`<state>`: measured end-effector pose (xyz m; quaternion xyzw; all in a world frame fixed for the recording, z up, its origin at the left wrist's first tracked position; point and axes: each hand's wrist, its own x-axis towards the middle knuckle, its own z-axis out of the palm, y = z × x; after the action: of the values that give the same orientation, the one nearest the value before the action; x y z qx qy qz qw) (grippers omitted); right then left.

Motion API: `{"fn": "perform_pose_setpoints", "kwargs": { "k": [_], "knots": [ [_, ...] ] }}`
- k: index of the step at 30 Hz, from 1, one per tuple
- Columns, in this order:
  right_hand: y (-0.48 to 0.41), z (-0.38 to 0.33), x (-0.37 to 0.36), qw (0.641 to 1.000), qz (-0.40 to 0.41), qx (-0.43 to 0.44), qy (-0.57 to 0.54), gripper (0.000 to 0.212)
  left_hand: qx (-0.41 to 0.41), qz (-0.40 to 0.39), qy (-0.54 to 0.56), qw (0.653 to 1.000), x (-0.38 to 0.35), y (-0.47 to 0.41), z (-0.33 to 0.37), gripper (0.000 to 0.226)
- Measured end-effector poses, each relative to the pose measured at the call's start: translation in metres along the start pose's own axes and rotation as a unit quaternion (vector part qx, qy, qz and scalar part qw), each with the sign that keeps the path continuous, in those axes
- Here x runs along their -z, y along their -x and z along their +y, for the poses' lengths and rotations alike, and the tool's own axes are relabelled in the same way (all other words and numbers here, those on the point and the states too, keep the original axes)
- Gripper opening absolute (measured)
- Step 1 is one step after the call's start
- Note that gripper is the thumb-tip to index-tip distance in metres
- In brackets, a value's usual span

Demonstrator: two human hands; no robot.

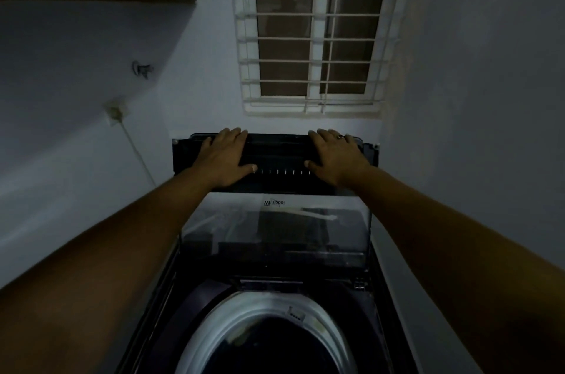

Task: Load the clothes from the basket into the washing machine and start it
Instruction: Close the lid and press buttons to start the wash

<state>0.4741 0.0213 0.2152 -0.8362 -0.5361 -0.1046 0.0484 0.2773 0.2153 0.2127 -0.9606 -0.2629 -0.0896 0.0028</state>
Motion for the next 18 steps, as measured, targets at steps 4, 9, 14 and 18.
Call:
{"fn": "perform_pose_setpoints", "kwargs": {
  "k": [4, 9, 14, 18],
  "knots": [
    [0.005, -0.003, 0.002, 1.0, 0.021, 0.0, -0.013, 0.073, -0.003, 0.02, 0.009, 1.0, 0.003, 0.008, 0.001, 0.092],
    [0.027, -0.011, 0.016, 0.999, 0.033, 0.003, -0.013, 0.068, -0.016, 0.05, 0.011, 0.999, 0.009, 0.032, 0.002, 0.09],
    [0.065, -0.031, 0.036, 0.998, 0.056, -0.013, -0.022, 0.06, -0.042, 0.085, 0.011, 0.995, 0.022, 0.07, 0.001, 0.085],
    [0.101, -0.052, 0.051, 0.996, 0.08, -0.027, -0.013, 0.048, -0.067, 0.136, -0.006, 0.988, 0.034, 0.11, 0.003, 0.071]
  ]
}}
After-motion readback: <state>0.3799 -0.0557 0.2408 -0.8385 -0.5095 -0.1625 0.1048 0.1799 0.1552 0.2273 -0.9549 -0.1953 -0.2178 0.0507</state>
